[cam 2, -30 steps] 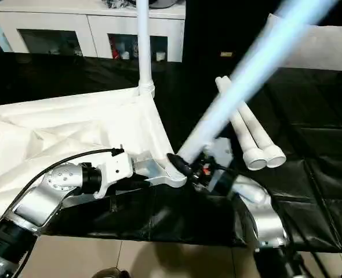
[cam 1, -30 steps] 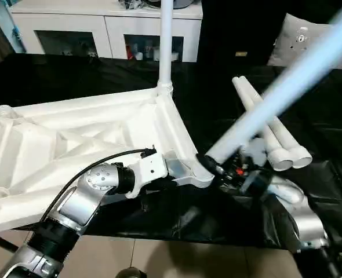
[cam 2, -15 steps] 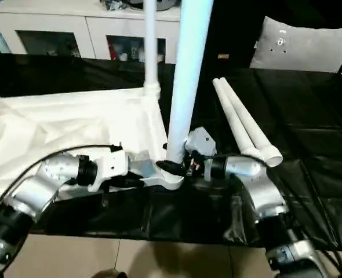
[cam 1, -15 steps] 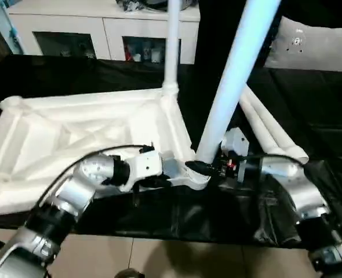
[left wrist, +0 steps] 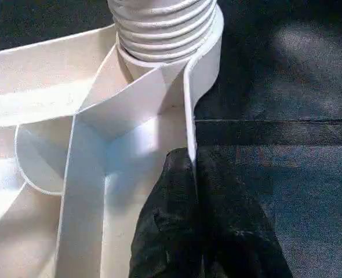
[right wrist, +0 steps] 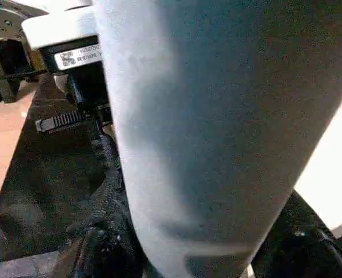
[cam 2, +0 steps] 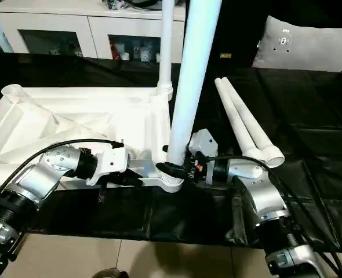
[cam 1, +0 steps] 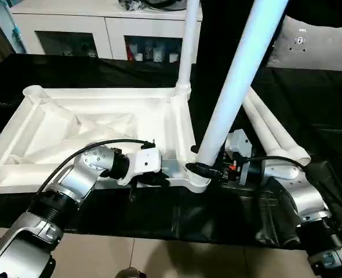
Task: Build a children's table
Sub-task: Insert table leg to table base
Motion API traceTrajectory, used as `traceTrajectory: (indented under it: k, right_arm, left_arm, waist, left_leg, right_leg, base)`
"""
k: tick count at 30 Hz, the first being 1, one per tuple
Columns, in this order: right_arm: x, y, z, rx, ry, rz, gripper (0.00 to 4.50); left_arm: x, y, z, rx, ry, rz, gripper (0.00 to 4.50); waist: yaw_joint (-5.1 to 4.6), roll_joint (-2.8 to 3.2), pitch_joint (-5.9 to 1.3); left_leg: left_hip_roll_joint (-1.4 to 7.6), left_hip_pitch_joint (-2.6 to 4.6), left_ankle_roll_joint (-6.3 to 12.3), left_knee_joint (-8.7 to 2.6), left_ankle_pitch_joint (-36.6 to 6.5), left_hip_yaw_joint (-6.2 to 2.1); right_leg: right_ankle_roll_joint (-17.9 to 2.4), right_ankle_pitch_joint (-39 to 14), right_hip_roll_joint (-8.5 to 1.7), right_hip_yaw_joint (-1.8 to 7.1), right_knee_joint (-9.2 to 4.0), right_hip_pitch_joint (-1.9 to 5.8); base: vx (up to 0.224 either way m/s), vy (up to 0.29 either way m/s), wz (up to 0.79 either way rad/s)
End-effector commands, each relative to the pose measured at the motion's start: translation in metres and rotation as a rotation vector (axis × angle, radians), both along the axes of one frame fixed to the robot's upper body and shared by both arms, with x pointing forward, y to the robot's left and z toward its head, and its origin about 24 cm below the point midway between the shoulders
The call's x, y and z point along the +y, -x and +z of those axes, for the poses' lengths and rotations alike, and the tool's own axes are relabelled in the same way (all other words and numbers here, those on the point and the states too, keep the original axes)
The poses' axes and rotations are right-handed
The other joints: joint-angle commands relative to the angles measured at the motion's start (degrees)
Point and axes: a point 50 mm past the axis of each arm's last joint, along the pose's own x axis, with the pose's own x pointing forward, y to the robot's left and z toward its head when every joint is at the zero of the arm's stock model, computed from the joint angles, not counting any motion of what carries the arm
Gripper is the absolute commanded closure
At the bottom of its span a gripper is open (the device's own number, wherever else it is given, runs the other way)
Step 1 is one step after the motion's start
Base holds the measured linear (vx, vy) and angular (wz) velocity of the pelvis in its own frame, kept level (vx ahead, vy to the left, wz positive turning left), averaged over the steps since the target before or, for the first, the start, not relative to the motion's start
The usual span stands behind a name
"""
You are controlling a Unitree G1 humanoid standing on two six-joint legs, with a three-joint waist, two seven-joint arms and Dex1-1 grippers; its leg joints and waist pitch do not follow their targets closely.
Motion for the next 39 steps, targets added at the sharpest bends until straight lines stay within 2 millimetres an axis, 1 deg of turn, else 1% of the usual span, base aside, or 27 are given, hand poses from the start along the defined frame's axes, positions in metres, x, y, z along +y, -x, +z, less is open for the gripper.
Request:
traceTrajectory:
  k: [1, 3, 6, 7, 8, 9, 10, 11, 12, 13, 14, 15, 16, 17, 18, 19, 20, 21, 22, 24, 27, 30, 31, 33, 35, 37, 39]
  right_arm:
    - [-0.003, 0.025, -0.052, 0.243, 0.11, 0.024, 2.61]
    - [-0.002, 0.024, -0.056, 0.253, 0.13, 0.006, 2.61]
    - [-0.003, 0.02, -0.059, 0.253, 0.17, -0.06, 2.61]
    - [-0.004, 0.018, -0.06, 0.25, 0.184, -0.087, 2.61]
    - [-0.005, 0.015, -0.061, 0.24, 0.203, -0.149, 2.61]
    - [-0.006, 0.01, -0.062, 0.233, 0.214, -0.219, 2.61]
    - [-0.007, 0.007, -0.062, 0.235, 0.207, -0.282, 2.61]
    - [-0.008, 0.004, -0.061, 0.236, 0.198, -0.335, 2.61]
    - [-0.009, 0.002, -0.061, 0.239, 0.19, -0.362, 2.61]
    - [-0.009, 0.002, -0.061, 0.239, 0.19, -0.362, 2.61]
    - [-0.009, -0.001, -0.061, 0.239, 0.18, -0.412, 2.61]
    - [-0.01, -0.006, -0.061, 0.242, 0.166, -0.486, 2.61]
    - [-0.011, -0.009, -0.061, 0.246, 0.158, -0.537, 2.61]
    - [-0.011, -0.012, -0.061, 0.239, 0.156, -0.581, 2.61]
    - [-0.011, -0.013, -0.061, 0.235, 0.155, -0.598, 2.61]
    - [-0.01, -0.015, -0.061, 0.231, 0.155, -0.613, 2.61]
    - [-0.009, -0.016, -0.061, 0.223, 0.149, -0.635, 2.61]
    - [-0.008, -0.017, -0.061, 0.221, 0.142, -0.648, 2.61]
    - [-0.008, -0.017, -0.061, 0.22, 0.14, -0.654, 2.61]
    - [-0.007, -0.017, -0.06, 0.218, 0.137, -0.66, 2.61]
    - [-0.003, -0.016, -0.06, 0.213, 0.13, -0.651, 2.61]
    - [-0.001, -0.015, -0.061, 0.214, 0.124, -0.653, 2.61]
    - [0.001, -0.014, -0.062, 0.215, 0.124, -0.653, 2.61]
    - [0.001, -0.014, -0.062, 0.216, 0.122, -0.65, 2.61]
    - [0.002, -0.015, -0.062, 0.199, 0.135, -0.652, 2.61]
    - [0.003, -0.016, -0.062, 0.2, 0.128, -0.65, 2.61]
    - [0.003, -0.019, -0.06, 0.193, 0.113, -0.657, 2.61]
  left_arm:
    - [0.014, -0.008, 0.011, -0.059, -0.026, 0.054, 4.5]
    - [0.015, -0.008, 0.01, -0.05, -0.021, 0.055, 4.5]
    - [0.016, -0.005, 0.01, -0.031, 0.008, 0.085, 4.5]
    - [0.017, -0.003, 0.01, -0.027, 0.016, 0.099, 4.5]
    - [0.018, -0.001, 0.01, -0.029, 0.025, 0.15, 4.5]
    - [0.019, 0.002, 0.01, -0.032, 0.04, 0.204, 4.5]
    - [0.019, 0.005, 0.011, -0.029, 0.055, 0.26, 4.5]
    - [0.017, 0.009, 0.011, -0.024, 0.07, 0.303, 4.5]
    - [0.016, 0.012, 0.011, -0.02, 0.078, 0.324, 4.5]
    - [0.016, 0.012, 0.011, -0.02, 0.078, 0.324, 4.5]
    - [0.011, 0.019, 0.011, -0.012, 0.092, 0.352, 4.5]
    - [0.001, 0.029, 0.01, -0.004, 0.104, 0.372, 4.5]
    - [-0.006, 0.037, 0.011, 0.0, 0.112, 0.388, 4.5]
    - [-0.015, 0.044, 0.011, 0.005, 0.125, 0.402, 4.5]
    - [-0.02, 0.046, 0.012, 0.001, 0.128, 0.406, 4.5]
    - [-0.024, 0.048, 0.012, -0.002, 0.13, 0.412, 4.5]
    - [-0.031, 0.048, 0.014, -0.016, 0.129, 0.428, 4.5]
    - [-0.036, 0.047, 0.015, -0.023, 0.134, 0.443, 4.5]
    - [-0.038, 0.046, 0.015, -0.024, 0.14, 0.454, 4.5]
    - [-0.042, 0.045, 0.016, -0.029, 0.147, 0.467, 4.5]
    - [-0.038, 0.044, 0.014, -0.056, 0.115, 0.473, 4.5]
    - [-0.032, 0.043, 0.014, -0.084, 0.076, 0.488, 4.5]
    - [-0.031, 0.043, 0.014, -0.094, 0.064, 0.489, 4.5]
    - [-0.031, 0.043, 0.014, -0.096, 0.063, 0.487, 4.5]
    - [-0.03, 0.043, 0.012, -0.091, 0.058, 0.483, 4.5]
    - [-0.029, 0.042, 0.012, -0.083, 0.061, 0.485, 4.5]
    - [-0.028, 0.04, 0.012, -0.056, 0.08, 0.488, 4.5]
  waist:
    - [-0.25, 0.64, -1.79]
    - [-0.27, 0.32, -1.53]
    - [-0.3, 0.38, -1.4]
    - [-0.41, 0.21, -1.24]
    - [-0.63, 0.1, -1.1]
    - [-0.82, 0.17, -1.05]
    - [-1.09, 0.2, -0.88]
    - [-1.14, 0.09, -0.85]
    - [-1.31, 0.12, -0.9]
    - [-1.61, 0.2, -0.61]
    - [-1.81, 0.18, -0.72]
    - [-2.09, 0.14, -0.98]
    - [-2.42, 0.21, -0.87]
    - [-2.66, 0.02, -0.94]
    - [-2.61, 0.2, -0.83]
    - [-2.69, 0.15, -0.96]
    - [-2.7, -0.41, -1.05]
    - [-2.59, -0.37, -1.09]
    - [-2.42, -0.32, -1.09]
    - [-2.07, -0.52, -1.24]
    - [-1.89, -0.41, -1.18]
    - [-1.98, -0.32, -1.09]
    - [-1.97, -0.05, -1.02]
    - [-2.05, -0.18, -1.01]
    - [-2.03, 0.03, -1.04]
    - [-2.11, -0.01, -1.09]
    - [-2.13, 0.13, -1.05]
  left_leg:
    - [3.57, 0.99, 1.12, -4.88, -15.56, -1.39]
    - [3.55, 1.05, 0.77, -5.13, -17.0, -1.32]
    - [3.61, 1.19, 0.31, -5.41, -17.31, -1.34]
    - [3.6, 1.13, 0.08, -5.56, -17.55, -1.35]
    - [3.63, 1.17, -0.07, -5.75, -18.31, -1.35]
    - [3.87, 1.12, -0.73, -6.02, -18.46, -1.48]
    - [3.74, 1.07, -0.91, -6.19, -19.5, -1.54]
    - [3.57, 1.23, -0.82, -6.13, -20.01, -1.48]
    - [3.76, 1.22, -1.13, -6.2, -20.11, -1.58]
    - [3.54, 0.83, -1.13, -6.34, -20.6, -1.75]
    - [3.69, 1.05, -1.65, -6.43, -21.43, -1.78]
    - [3.77, 1.09, -1.72, -6.47, -20.61, -1.77]
    - [3.83, 0.83, -1.66, -6.62, -20.08, -1.79]
    - [3.67, 0.67, -1.21, -6.65, -19.27, -1.73]
    - [3.51, 0.96, -0.86, -6.41, -18.95, -1.54]
    - [3.51, 1.1, -0.78, -6.31, -18.55, -1.41]
    - [3.42, 0.87, -0.17, -6.19, -17.29, -1.32]
    - [3.42, 1.01, 0.25, -6.07, -16.35, -1.17]
    - [3.39, 0.98, 0.47, -5.99, -15.58, -1.16]
    - [3.22, 0.86, 1.02, -5.85, -13.81, -1.07]
    - [3.21, 0.75, 1.17, -5.95, -13.52, -1.17]
    - [3.25, 0.83, 0.64, -6.09, -15.26, -1.21]
    - [3.26, 0.92, 0.16, -6.19, -16.34, -1.29]
    - [3.24, 0.88, -0.17, -6.24, -16.95, -1.32]
    - [3.23, 0.88, -0.31, -6.22, -16.96, -1.34]
    - [3.2, 0.84, -0.4, -6.22, -16.76, -1.32]
    - [3.16, 0.9, -0.45, -6.21, -17.12, -1.31]
  right_leg:
    - [-14.64, -3.56, -4.64, 3.13, -4.64, 1.49]
    - [-13.92, -7.34, -4.75, 3.27, -5.07, 1.39]
    - [-13.28, -9.64, -4.81, 3.38, -5.33, 1.24]
    - [-13.16, -10.52, -4.83, 3.42, -5.36, 1.2]
    - [-12.87, -12.18, -4.85, 3.47, -5.6, 1.06]
    - [-12.94, -12.71, -4.95, 3.52, -5.36, 1.07]
    - [-12.27, -15.58, -4.91, 3.53, -5.61, 1.02]
    - [-11.87, -17.31, -4.83, 3.59, -5.95, 0.76]
    - [-11.7, -17.76, -5.0, 3.71, -5.86, 0.82]
    - [-10.93, -20.24, -4.88, 3.59, -6.12, 0.8]
    - [-10.31, -21.54, -4.9, 3.67, -6.28, 0.7]
    - [-10.67, -19.45, -4.78, 3.65, -6.15, 0.79]
    - [-11.11, -17.85, -4.69, 3.61, -5.98, 0.81]
    - [-11.07, -16.86, -4.43, 3.32, -6.1, 0.94]
    - [-11.05, -16.48, -4.35, 3.47, -6.43, 0.52]
    - [-11.28, -15.48, -4.34, 3.59, -6.44, 0.52]
    - [-11.56, -13.86, -4.29, 3.58, -6.38, 0.73]
    - [-11.57, -12.75, -4.23, 3.62, -6.38, 0.67]
    - [-11.56, -12.08, -4.26, 3.6, -6.34, 0.72]
    - [-11.3, -10.4, -4.14, 3.51, -6.33, 0.92]
    - [-10.96, -9.46, -4.04, 3.35, -6.22, 0.97]
    - [-10.54, -11.29, -4.09, 3.39, -6.42, 0.86]
    - [-10.1, -12.7, -4.12, 3.43, -6.54, 0.75]
    - [-9.9, -13.12, -4.11, 3.44, -6.58, 0.76]
    - [-9.87, -12.79, -4.13, 3.47, -6.56, 0.74]
    - [-10.01, -12.21, -4.1, 3.42, -6.54, 0.78]
    - [-10.34, -12.21, -4.09, 3.42, -6.5, 0.74]
  base:
    - [0.0, 0.0, 0.0]
    - [0.0, 0.0, 0.0]
    - [0.0, 0.0, 0.0]
    - [0.0, 0.0, 0.0]
    - [0.0, 0.0, 0.0]
    - [0.0, 0.0, 0.0]
    - [0.0, 0.0, 0.0]
    - [0.0, 0.0, 0.0]
    - [0.0, 0.0, 0.0]
    - [0.0, 0.0, 0.0]
    - [0.0, 0.0, 0.0]
    - [0.0, 0.0, 0.0]
    - [0.0, 0.0, 0.0]
    - [0.0, 0.0, 0.0]
    - [0.0, 0.0, 0.0]
    - [0.0, 0.0, 0.0]
    - [0.0, 0.0, 0.0]
    - [0.0, 0.0, 0.0]
    - [0.0, 0.0, 0.0]
    - [0.0, 0.0, 0.0]
    - [0.0, 0.0, 0.0]
    - [0.0, 0.0, 0.0]
    - [0.0, 0.0, 0.0]
    - [0.0, 0.0, 0.0]
    - [0.0, 0.0, 0.0]
    - [0.0, 0.0, 0.0]
    - [0.0, 0.0, 0.0]
